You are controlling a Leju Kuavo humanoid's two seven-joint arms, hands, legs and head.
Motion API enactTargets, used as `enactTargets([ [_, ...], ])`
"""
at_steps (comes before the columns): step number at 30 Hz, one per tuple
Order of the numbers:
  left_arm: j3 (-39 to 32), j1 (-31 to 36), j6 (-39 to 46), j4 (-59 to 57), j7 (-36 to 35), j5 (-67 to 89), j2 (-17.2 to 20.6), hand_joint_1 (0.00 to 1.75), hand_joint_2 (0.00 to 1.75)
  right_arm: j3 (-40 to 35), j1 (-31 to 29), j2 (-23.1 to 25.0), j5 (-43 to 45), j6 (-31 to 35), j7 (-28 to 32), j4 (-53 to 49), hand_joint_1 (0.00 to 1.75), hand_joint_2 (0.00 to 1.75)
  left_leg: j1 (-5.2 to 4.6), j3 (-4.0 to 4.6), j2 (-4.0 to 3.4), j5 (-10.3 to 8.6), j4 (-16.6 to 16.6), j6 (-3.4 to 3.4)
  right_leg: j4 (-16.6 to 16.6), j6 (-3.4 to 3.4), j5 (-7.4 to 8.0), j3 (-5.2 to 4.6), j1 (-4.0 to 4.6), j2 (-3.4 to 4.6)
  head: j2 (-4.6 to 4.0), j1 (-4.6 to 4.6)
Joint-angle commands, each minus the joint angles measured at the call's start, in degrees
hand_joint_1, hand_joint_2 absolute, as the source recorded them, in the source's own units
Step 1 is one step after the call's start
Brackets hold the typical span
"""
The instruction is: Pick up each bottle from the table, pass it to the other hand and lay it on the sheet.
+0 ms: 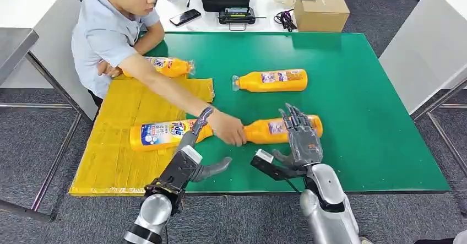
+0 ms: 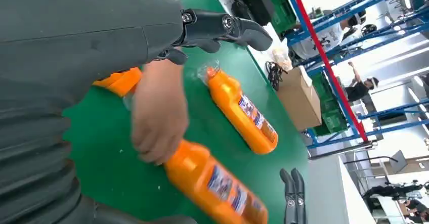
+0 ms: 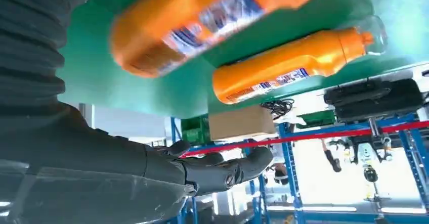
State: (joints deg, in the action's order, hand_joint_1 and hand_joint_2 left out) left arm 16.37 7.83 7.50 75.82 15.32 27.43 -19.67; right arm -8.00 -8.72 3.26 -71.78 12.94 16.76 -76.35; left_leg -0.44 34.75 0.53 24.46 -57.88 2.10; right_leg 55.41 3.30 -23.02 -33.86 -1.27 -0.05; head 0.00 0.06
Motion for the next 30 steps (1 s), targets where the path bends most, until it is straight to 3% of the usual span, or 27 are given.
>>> enactTargets([
  [1, 1.3, -0.9, 0.8, -0.3, -0.2, 0.2, -0.3, 0.0, 1.75, -4.3, -4.8, -4.7, -5.4, 0.6, -3.4, 8.6, 0.0, 1.75, 0.08, -0.29, -0.15, 0.14, 0.0, -0.13, -0.1, -0.16, -0.08, 0.28, 0.09, 0.1, 0.0, 0.0],
  [10, -0.1, -1.2, 2.2, 1.5, -0.6, 0.9, -0.3, 0.0, 1.75, -7.1, -6.4, -7.1, -11.6, 0.4, -6.1, 11.7, 0.0, 1.75, 0.07, -0.22, -0.15, 0.1, 0.0, -0.1, -0.1, -0.12, -0.04, 0.21, 0.08, 0.13, 0.0, -0.02],
  [17, 0.9, 0.2, -1.9, 0.0, -3.1, -1.9, -0.3, 0.0, 1.75, -8.6, -11.9, -10.4, -7.9, -7.8, -7.6, 22.3, 0.0, 1.75, 0.07, -0.19, -0.11, 0.08, 0.0, -0.1, 0.0, -0.12, -0.03, 0.19, 0.08, 0.08, 0.0, 0.0],
  [21, 3.8, 2.1, -4.1, -6.8, -3.1, -8.2, -0.3, 0.0, 1.75, -8.9, -16.2, -11.0, -7.2, -5.8, -7.2, 30.0, 0.0, 1.75, 0.07, -0.27, -0.06, 0.07, 0.0, -0.1, -0.1, -0.14, -0.02, 0.3, 0.08, 0.02, 0.0, -0.02],
  [30, 3.9, 2.2, -4.8, -7.5, -3.2, -8.2, -0.3, 0.0, 1.75, -7.3, -19.5, -10.4, -6.8, -5.4, -10.1, 36.6, 0.0, 1.75, 0.04, -0.29, -0.13, 0.11, 0.0, -0.13, 0.0, -0.11, -0.03, 0.27, 0.05, 0.1, 0.0, -0.02],
])
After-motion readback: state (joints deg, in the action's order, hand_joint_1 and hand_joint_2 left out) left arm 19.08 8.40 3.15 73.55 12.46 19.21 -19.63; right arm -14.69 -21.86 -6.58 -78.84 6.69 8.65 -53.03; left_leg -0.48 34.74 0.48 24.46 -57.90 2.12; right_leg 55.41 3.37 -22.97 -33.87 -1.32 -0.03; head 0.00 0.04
